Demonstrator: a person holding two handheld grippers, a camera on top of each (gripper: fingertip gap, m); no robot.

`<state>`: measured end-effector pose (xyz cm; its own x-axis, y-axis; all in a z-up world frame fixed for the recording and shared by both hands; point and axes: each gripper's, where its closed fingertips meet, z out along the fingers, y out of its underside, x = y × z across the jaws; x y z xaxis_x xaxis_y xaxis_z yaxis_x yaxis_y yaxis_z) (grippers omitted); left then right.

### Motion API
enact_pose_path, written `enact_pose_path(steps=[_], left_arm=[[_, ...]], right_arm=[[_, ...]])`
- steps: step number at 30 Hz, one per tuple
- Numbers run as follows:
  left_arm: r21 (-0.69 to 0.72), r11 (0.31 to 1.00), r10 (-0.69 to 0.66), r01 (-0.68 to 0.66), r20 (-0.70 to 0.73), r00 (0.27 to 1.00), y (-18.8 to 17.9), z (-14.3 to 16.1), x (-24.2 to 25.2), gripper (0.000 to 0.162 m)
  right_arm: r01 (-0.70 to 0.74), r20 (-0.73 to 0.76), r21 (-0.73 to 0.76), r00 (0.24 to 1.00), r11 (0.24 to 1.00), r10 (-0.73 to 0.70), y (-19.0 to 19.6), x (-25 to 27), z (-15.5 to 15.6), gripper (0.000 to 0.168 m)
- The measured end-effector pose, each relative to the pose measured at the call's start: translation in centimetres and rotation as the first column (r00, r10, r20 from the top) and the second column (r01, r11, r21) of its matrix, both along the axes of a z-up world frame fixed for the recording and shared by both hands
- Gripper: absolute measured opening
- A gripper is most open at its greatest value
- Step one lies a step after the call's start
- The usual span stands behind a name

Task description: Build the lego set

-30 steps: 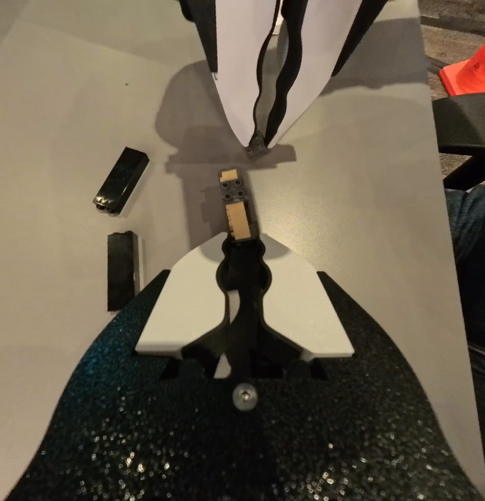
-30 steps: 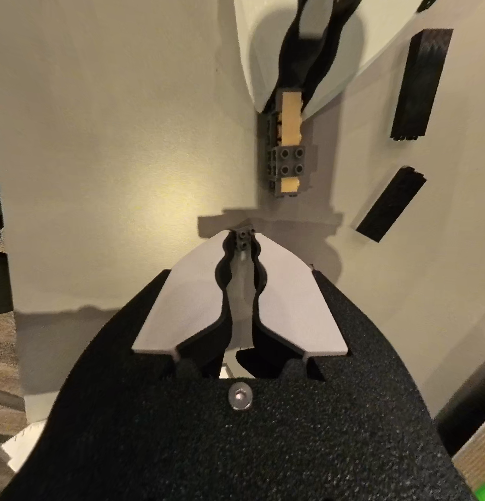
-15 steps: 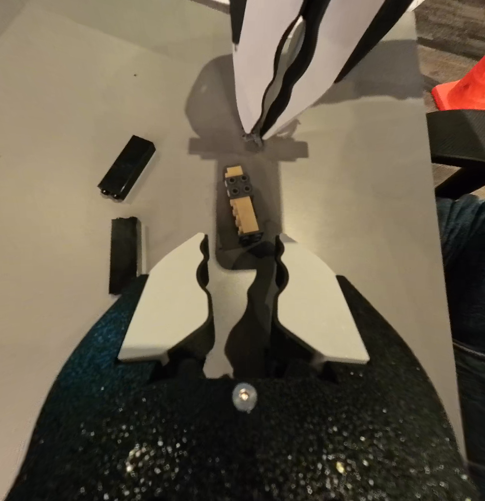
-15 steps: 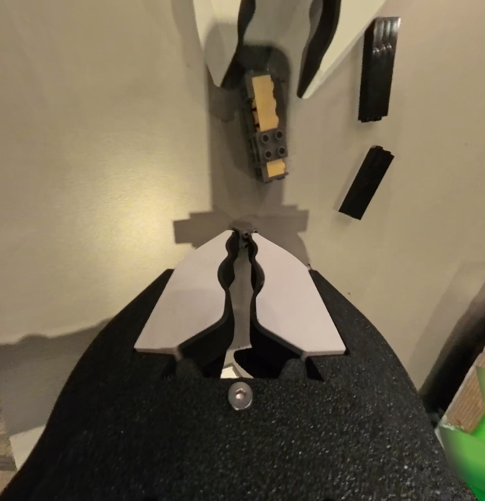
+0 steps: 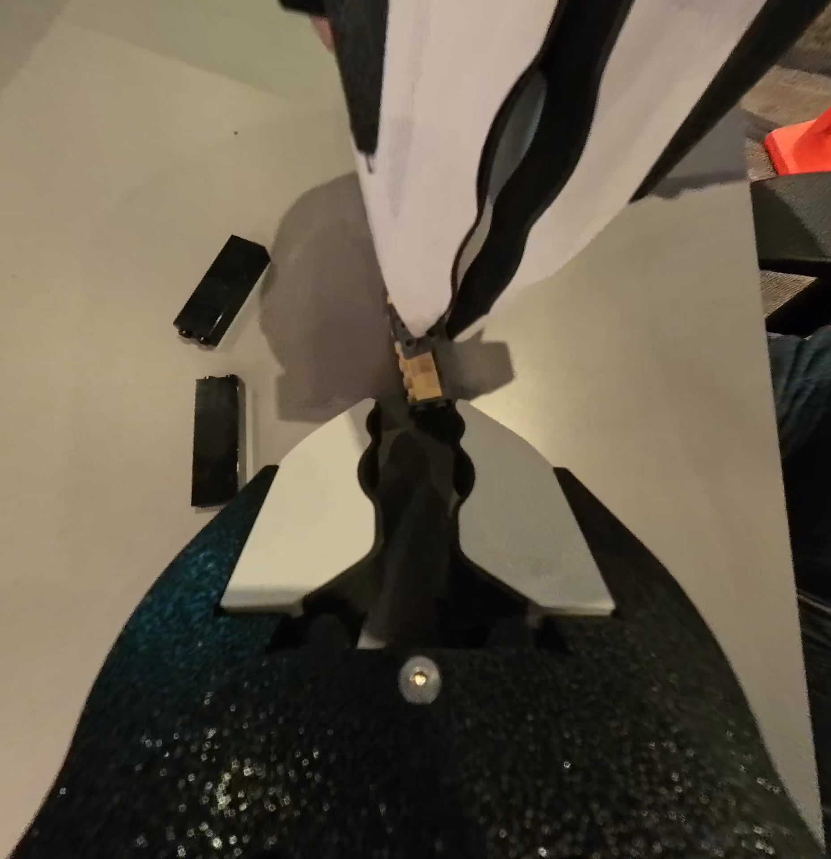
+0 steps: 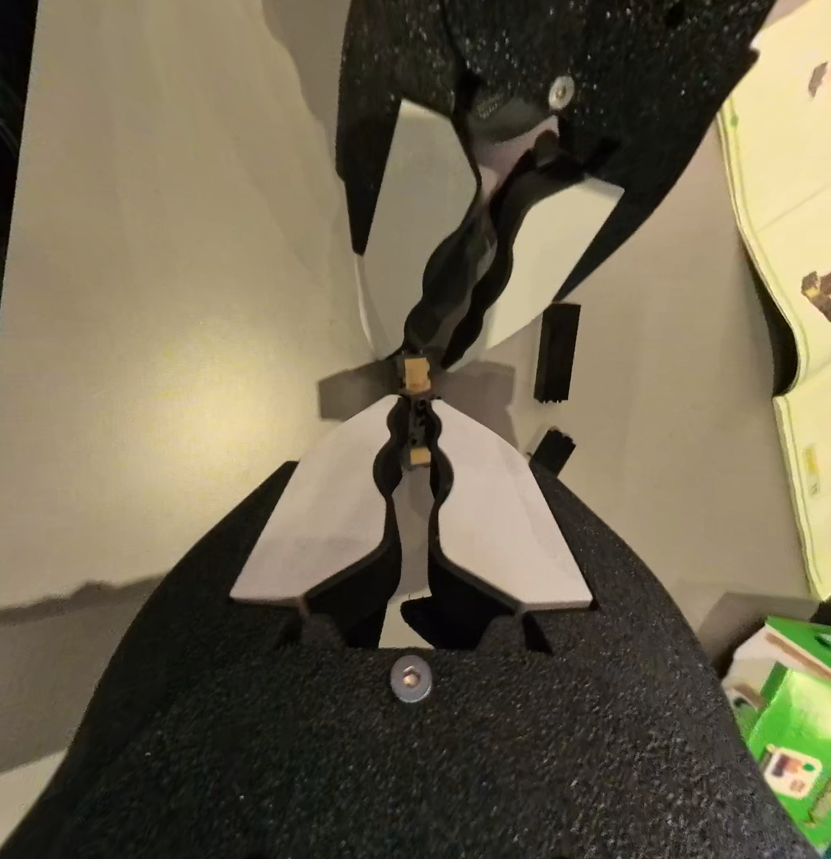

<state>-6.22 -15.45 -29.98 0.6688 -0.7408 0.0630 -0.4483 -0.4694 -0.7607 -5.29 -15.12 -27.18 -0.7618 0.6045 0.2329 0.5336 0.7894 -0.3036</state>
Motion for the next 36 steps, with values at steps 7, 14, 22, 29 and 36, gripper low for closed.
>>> enact_pose_path(steps=[7, 14, 22, 29, 36], left_arm=[[-0.003, 1.0, 0.001, -0.001, 0.003, 1.0, 0.0, 0.0, 0.0, 0.028], [-0.003, 1.0, 0.001, -0.001, 0.004, 1.0, 0.0, 0.0, 0.0, 0.027], [-0.006, 1.0, 0.004, -0.004, 0.006, 1.0, 0.1, 0.0, 0.0, 0.027], [0.002, 1.0, -0.009, 0.009, -0.006, 1.0, 0.0, 0.0, 0.1, 0.016], [0.017, 1.0, -0.013, 0.014, -0.022, 1.0, 0.0, -0.1, 0.2, 0.016]], right_arm=[[-0.014, 0.045, 0.014, 0.999, 1.0, 0.014, 0.0, -0.4, -0.7, 0.007], [-0.02, 0.067, 0.048, 0.998, 0.999, 0.016, 0.1, -0.6, -0.8, 0.007], [-0.03, 0.071, 0.109, 0.997, 0.994, 0.022, 0.1, -0.6, -0.9, 0.007], [-0.063, 0.053, 0.179, 0.997, 0.982, 0.055, 0.1, -0.1, -1.0, 0.007], [-0.031, -0.022, 0.28, 0.999, 0.959, 0.039, 0.5, 0.0, -1.3, 0.006]])
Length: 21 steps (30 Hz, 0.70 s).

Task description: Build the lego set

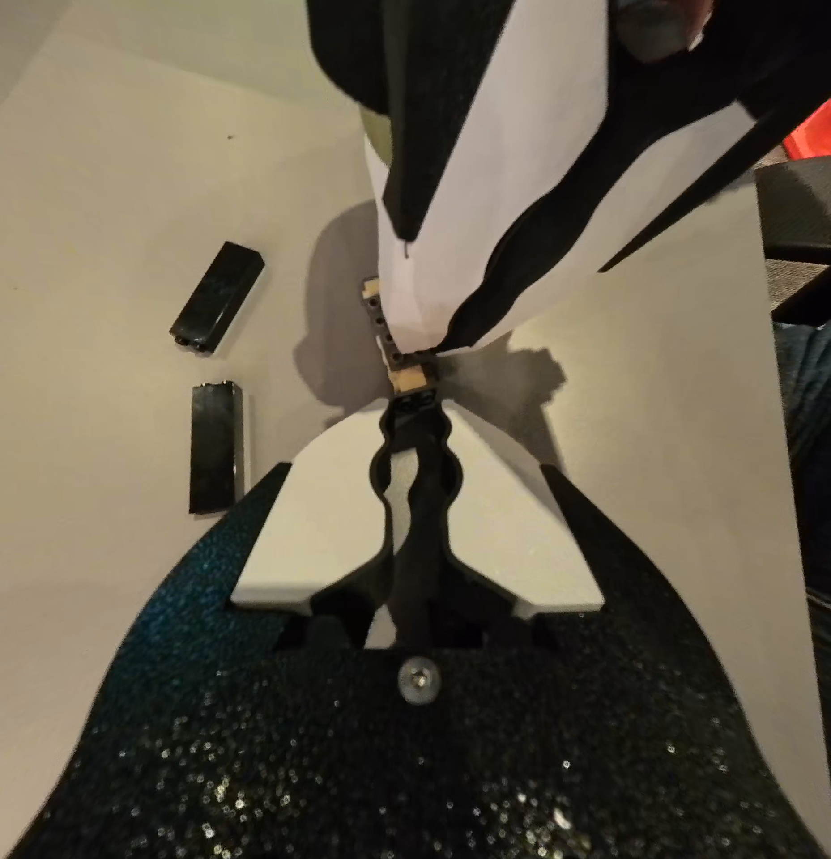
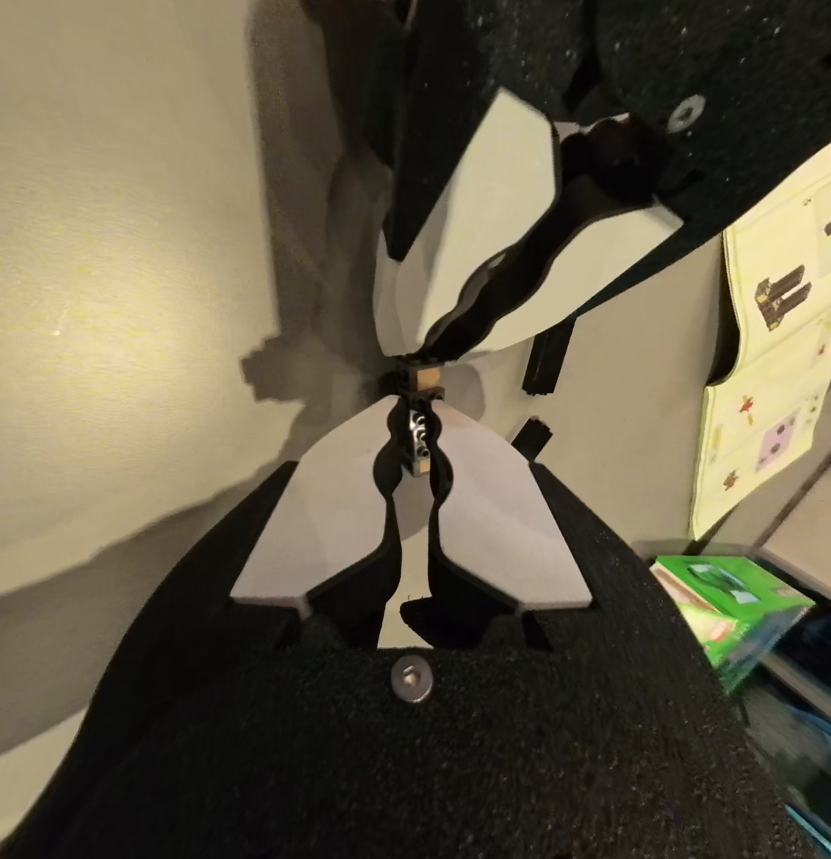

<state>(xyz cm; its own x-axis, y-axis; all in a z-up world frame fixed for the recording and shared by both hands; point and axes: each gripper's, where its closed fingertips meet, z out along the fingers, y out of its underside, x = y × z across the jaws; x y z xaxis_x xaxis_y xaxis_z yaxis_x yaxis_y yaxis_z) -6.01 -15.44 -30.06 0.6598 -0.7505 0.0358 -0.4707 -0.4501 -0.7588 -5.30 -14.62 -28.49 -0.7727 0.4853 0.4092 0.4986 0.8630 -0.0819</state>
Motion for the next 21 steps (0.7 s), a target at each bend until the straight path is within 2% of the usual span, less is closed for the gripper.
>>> enact_pose_path(steps=[21], left_arm=[[-0.009, 1.0, -0.005, 0.005, 0.01, 1.0, -0.09, 0.02, 0.08, 0.018]], right_arm=[[0.006, -0.046, 0.017, 0.999, 1.0, -0.005, 0.48, -0.19, 0.28, 0.007]])
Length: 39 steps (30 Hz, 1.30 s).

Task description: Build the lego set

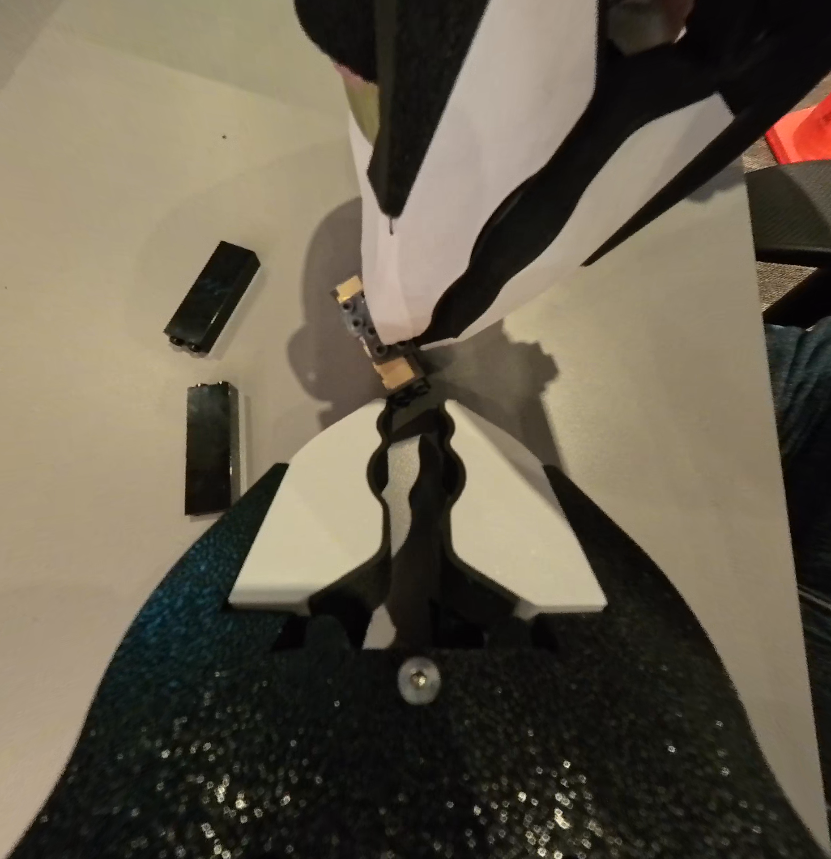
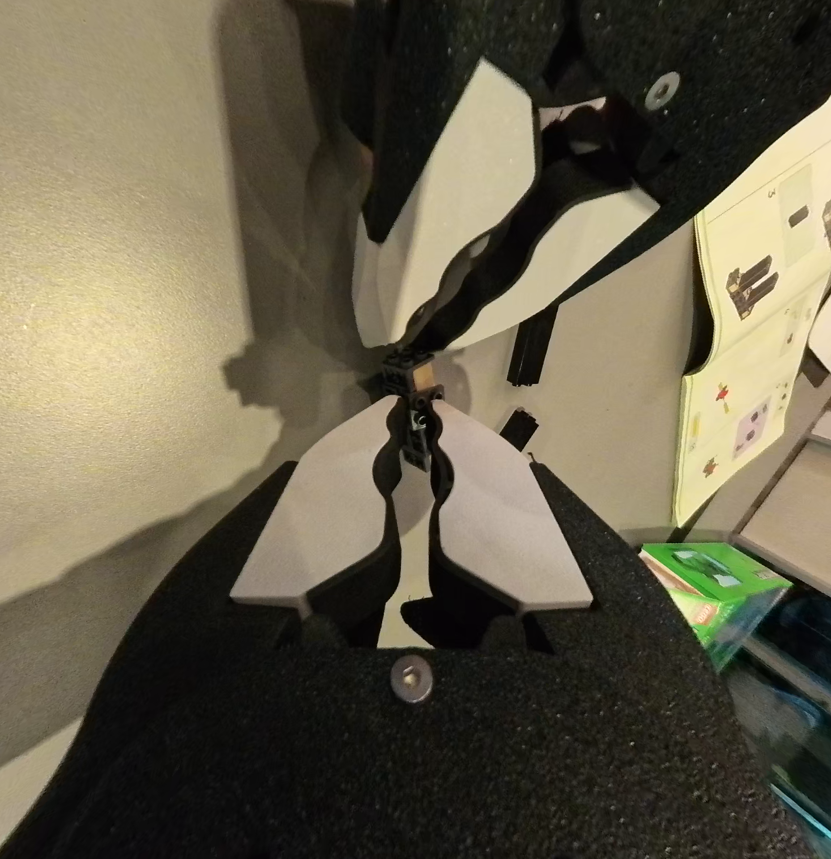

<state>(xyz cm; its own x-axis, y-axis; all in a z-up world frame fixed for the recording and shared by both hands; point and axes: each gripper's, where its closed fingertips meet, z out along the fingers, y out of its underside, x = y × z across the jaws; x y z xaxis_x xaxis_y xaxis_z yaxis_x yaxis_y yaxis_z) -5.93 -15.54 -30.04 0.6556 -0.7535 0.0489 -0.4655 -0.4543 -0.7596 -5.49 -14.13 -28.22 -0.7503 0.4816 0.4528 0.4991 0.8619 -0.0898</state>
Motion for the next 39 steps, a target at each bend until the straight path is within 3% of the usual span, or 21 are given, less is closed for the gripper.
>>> enact_pose_path(steps=[7, 16, 29, 34, 39], left_arm=[[0.003, 1.0, 0.006, -0.006, -0.001, 1.0, 0.1, 0.0, 0.1, 0.023], [0.049, 0.997, 0.056, -0.053, -0.044, 0.998, 0.6, 0.0, 0.3, 0.045], [0.047, 0.997, 0.062, -0.06, -0.043, 0.997, 0.6, 0.0, 0.2, 0.047], [0.04, 0.997, 0.062, -0.06, -0.033, 0.998, 0.4, 0.0, 0.0, 0.05], [0.028, 0.999, 0.026, -0.028, 0.082, 0.996, 0.0, 1.2, 0.5, 0.05]], right_arm=[[-0.003, 0.02, 0.002, 1.0, 1.0, 0.003, 0.1, 0.1, -0.2, 0.007], [0.003, 0.02, 0.006, 1.0, 1.0, -0.003, 0.3, 0.0, -0.2, 0.008], [0.074, -0.012, -0.022, 0.997, 0.997, -0.074, 1.0, 0.6, 0.2, 0.014], [0.167, -0.078, -0.127, 0.981, 0.978, -0.178, 1.8, 1.7, 1.6, 0.014], [0.173, -0.12, -0.446, 0.961, 0.878, -0.25, 1.4, 2.8, 1.6, 0.019]])
